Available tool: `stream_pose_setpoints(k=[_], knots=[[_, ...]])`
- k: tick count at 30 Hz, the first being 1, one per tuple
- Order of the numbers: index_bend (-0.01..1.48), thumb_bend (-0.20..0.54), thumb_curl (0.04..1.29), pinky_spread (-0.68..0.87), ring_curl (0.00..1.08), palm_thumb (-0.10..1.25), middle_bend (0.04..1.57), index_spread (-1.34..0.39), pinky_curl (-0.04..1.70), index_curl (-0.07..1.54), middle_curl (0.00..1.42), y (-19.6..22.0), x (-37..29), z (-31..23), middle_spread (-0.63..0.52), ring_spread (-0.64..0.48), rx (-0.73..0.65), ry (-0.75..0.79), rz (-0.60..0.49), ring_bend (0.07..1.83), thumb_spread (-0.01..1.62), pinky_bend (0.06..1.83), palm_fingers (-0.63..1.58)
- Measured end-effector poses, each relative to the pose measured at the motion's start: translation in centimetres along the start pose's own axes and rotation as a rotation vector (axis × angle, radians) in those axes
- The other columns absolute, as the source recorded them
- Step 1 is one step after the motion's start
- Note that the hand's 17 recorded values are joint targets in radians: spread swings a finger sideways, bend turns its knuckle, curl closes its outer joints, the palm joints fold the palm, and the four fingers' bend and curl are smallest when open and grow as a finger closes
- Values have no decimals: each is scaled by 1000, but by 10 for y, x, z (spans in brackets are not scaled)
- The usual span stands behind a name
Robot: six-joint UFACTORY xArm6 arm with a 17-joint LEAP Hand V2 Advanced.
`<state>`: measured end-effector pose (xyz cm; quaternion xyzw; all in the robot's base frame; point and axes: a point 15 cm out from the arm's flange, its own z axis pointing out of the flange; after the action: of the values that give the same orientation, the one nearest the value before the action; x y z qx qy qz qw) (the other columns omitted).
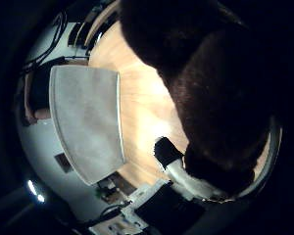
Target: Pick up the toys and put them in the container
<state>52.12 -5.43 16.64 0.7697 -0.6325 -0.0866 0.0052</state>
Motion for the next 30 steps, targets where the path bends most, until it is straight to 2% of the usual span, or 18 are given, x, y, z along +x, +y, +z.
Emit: stream_pose_setpoints(k=[9, 13, 15, 17, 20, 23, 30], knots=[[141, -26, 302, 355, 243, 420, 268, -438, 236, 270, 340, -4, 1, 13, -121, -80, -5, -3, -1, 586, 941, 758, 203], [125, -2, 316, 198, 273, 504, 291, -437, 247, 248, 351, -5, 1, 14, -168, -191, -4, -11, 5, 709, 957, 856, 344], [99, 9, 324, 65, 292, 561, 302, -435, 270, 227, 356, -4, 1, 15, -204, -251, -4, -13, 8, 795, 970, 979, 478], [97, 43, 340, -143, 335, 670, 346, -444, 315, 202, 377, -4, 2, 15, -275, -329, -3, -14, 10, 930, 994, 1138, 692], [142, 52, 350, -299, 392, 761, 464, -469, 367, 199, 434, -6, 2, 14, -354, -378, 5, -12, 10, 1040, 1012, 1248, 927], [177, 42, 352, -354, 426, 802, 576, -492, 397, 217, 492, -11, 5, 12, -401, -374, 28, -4, 11, 1071, 1027, 1276, 1088], [259, 47, 362, -405, 484, 949, 743, -542, 431, 308, 596, -11, 10, 5, -432, -342, 44, 0, 18, 1135, 1058, 1252, 1212]])
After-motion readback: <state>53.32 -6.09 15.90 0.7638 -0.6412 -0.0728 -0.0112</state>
